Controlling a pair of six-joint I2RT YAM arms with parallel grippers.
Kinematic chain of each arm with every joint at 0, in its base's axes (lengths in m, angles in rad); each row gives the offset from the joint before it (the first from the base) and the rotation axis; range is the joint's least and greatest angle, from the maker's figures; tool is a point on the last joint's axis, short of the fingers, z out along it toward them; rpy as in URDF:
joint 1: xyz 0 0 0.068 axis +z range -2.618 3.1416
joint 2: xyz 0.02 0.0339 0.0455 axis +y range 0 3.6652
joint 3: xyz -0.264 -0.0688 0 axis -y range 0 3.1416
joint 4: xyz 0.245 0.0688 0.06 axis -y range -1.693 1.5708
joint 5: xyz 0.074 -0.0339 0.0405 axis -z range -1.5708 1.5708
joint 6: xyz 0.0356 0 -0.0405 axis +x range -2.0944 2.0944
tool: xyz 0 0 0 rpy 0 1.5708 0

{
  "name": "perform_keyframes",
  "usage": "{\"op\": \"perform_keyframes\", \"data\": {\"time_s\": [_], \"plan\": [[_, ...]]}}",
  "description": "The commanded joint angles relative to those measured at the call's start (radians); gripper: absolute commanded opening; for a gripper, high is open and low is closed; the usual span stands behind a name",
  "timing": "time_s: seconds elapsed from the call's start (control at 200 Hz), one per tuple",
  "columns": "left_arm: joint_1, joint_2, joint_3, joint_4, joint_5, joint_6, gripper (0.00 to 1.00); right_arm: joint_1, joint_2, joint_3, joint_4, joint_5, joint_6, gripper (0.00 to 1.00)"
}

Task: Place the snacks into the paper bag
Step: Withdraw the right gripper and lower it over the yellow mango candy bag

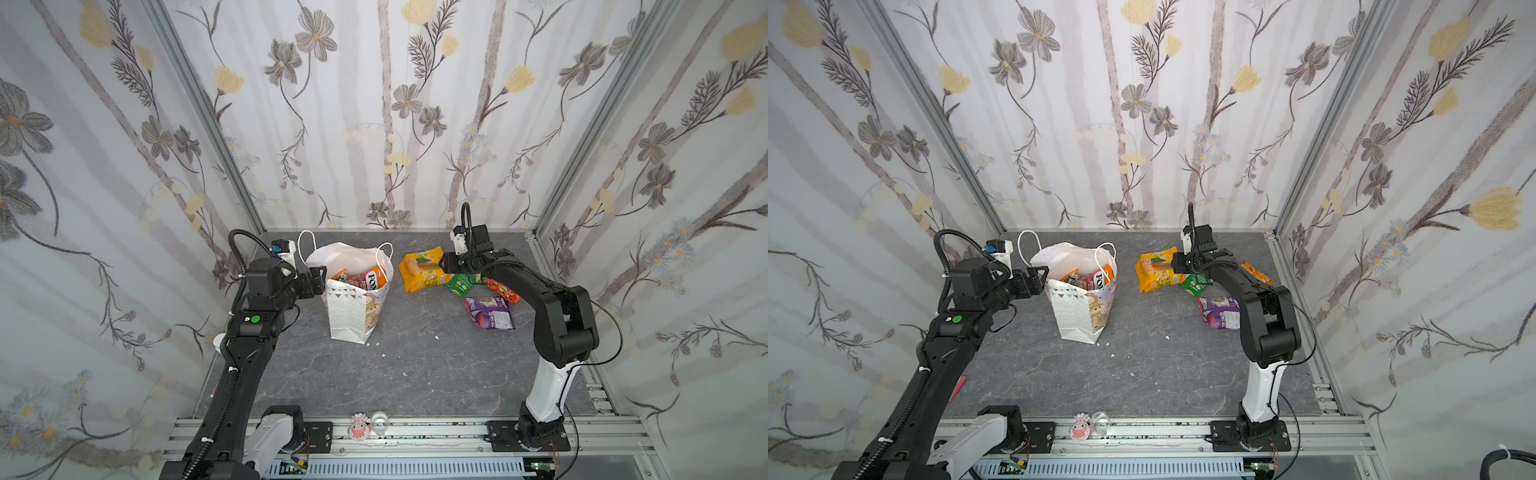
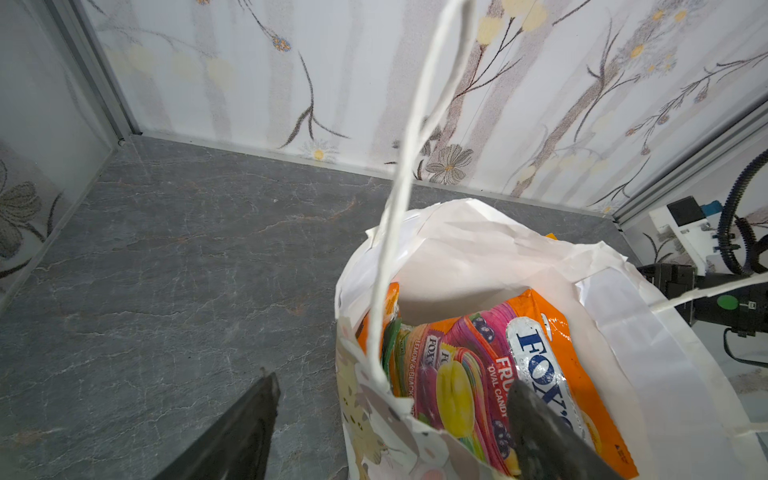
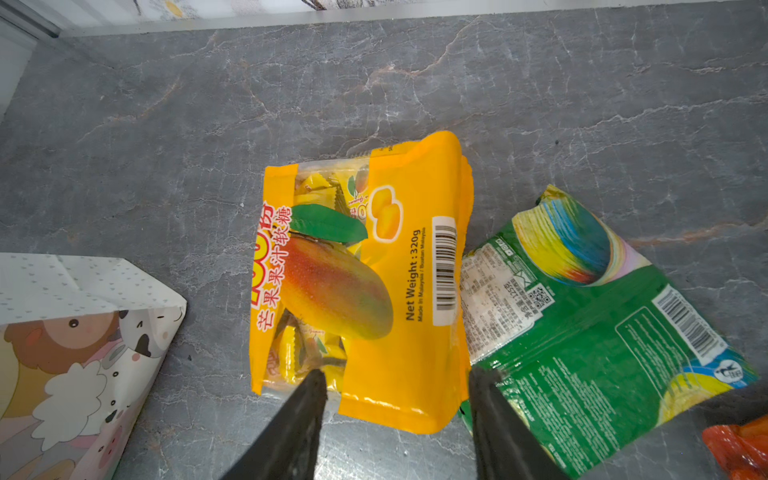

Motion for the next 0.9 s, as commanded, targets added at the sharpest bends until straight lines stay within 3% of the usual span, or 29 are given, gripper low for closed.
{"op": "perform_keyframes", "data": {"time_s": [0.0, 0.225, 0.894], "plan": [[0.002, 0.002, -0.01, 0.031, -0.007, 0.002, 0.86, -0.007, 0.008, 0.004, 0.032, -0.023, -0.009, 0.55], [0.001, 0.0, -0.014, 0.021, -0.058, 0.027, 0.85, -0.012, 0.009, -0.034, 0.072, -0.063, -0.027, 0.55], [0.001, -0.006, -0.02, 0.025, -0.038, 0.019, 0.85, -0.02, 0.064, -0.072, 0.13, -0.11, -0.032, 0.55]]}}
